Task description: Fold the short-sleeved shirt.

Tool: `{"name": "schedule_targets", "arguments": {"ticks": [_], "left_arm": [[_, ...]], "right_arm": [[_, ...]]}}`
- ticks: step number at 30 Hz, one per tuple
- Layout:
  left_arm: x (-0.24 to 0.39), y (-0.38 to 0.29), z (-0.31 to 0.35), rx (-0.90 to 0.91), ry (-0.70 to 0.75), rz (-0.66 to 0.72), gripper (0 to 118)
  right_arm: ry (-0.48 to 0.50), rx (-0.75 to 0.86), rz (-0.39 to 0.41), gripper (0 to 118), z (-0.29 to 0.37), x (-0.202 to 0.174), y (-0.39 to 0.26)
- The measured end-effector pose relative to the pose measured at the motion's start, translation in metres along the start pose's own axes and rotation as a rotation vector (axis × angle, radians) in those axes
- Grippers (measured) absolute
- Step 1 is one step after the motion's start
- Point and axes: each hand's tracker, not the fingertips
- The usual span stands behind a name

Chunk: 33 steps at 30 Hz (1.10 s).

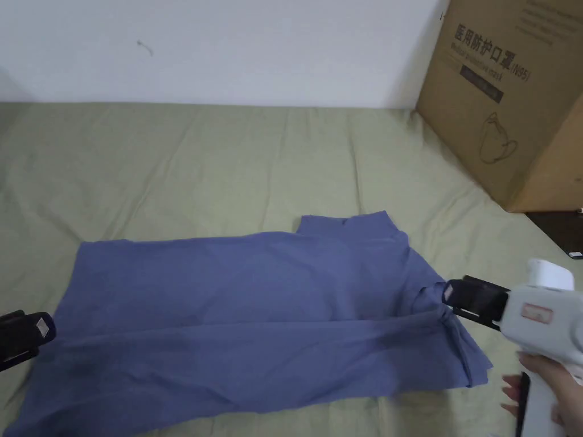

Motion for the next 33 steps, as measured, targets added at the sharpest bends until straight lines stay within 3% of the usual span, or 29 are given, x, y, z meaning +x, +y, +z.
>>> {"name": "schedule_targets", "arguments": {"ticks": [3,4,5,7,8,10,13,15,17,19,20,22,23,25,26,30,32,33], "left_arm": [[0.016,-0.017,0.054,0.131,-0.028,-0.017,112],[0.021,-0.026,0.075,0.181,-0.069,-0.025,103],[0.026,-0.035,0.096,0.271,-0.08,-0.046,76],[0.042,-0.056,0.134,0.417,-0.014,-0.131,6],[0.052,-0.065,0.148,0.462,0.05,-0.181,0],[0.057,-0.075,0.167,0.531,0.147,-0.261,0],[0.055,-0.063,0.171,0.505,0.072,-0.288,0],[0.052,-0.04,0.152,0.358,0.095,-0.299,0],[0.043,-0.016,0.11,0.075,0.103,-0.275,0],[0.023,-0.009,0.058,-0.182,0.116,-0.233,5],[0.012,-0.012,0.038,-0.184,0.097,-0.212,31],[-0.001,-0.018,0.005,-0.226,0.084,-0.166,106],[-0.006,-0.02,-0.012,-0.254,0.111,-0.173,117],[-0.013,-0.031,-0.037,-0.326,0.177,-0.189,113],[-0.015,-0.033,-0.042,-0.264,0.177,-0.226,114],[-0.016,-0.061,-0.073,-0.441,0.226,-0.272,118],[-0.008,-0.071,-0.071,-0.376,0.239,-0.35,118],[-0.012,-0.07,-0.076,-0.365,0.259,-0.318,118]], "right_arm": [[0.064,0.09,0.058,117,0.06,-0.012,-0.023],[0.106,0.153,0.074,111,0.081,-0.016,-0.034],[0.151,0.243,0.081,86,0.105,-0.02,-0.045],[0.189,0.334,0.13,7,0.141,-0.036,-0.063],[0.145,0.374,0.155,0,0.155,-0.046,-0.071],[0.091,0.426,0.143,0,0.171,-0.057,-0.083],[0.201,0.351,0.101,0,0.175,-0.064,-0.083],[0.176,0.333,0.139,0,0.169,-0.068,-0.078],[0.167,0.325,0.159,0,0.168,-0.071,-0.077],[0.18,0.311,0.143,0,0.164,-0.071,-0.075],[0.196,0.292,0.121,0,0.163,-0.071,-0.074],[0.207,0.259,0.098,0,0.16,-0.07,-0.073],[0.206,0.249,0.097,0,0.159,-0.07,-0.073],[0.196,0.232,0.101,0,0.158,-0.07,-0.073],[0.197,0.225,0.103,0,0.158,-0.068,-0.073],[0.199,0.194,0.122,0,0.152,-0.067,-0.074],[0.191,0.182,0.138,0,0.147,-0.068,-0.074],[0.187,0.177,0.143,0,0.145,-0.069,-0.075]]}}
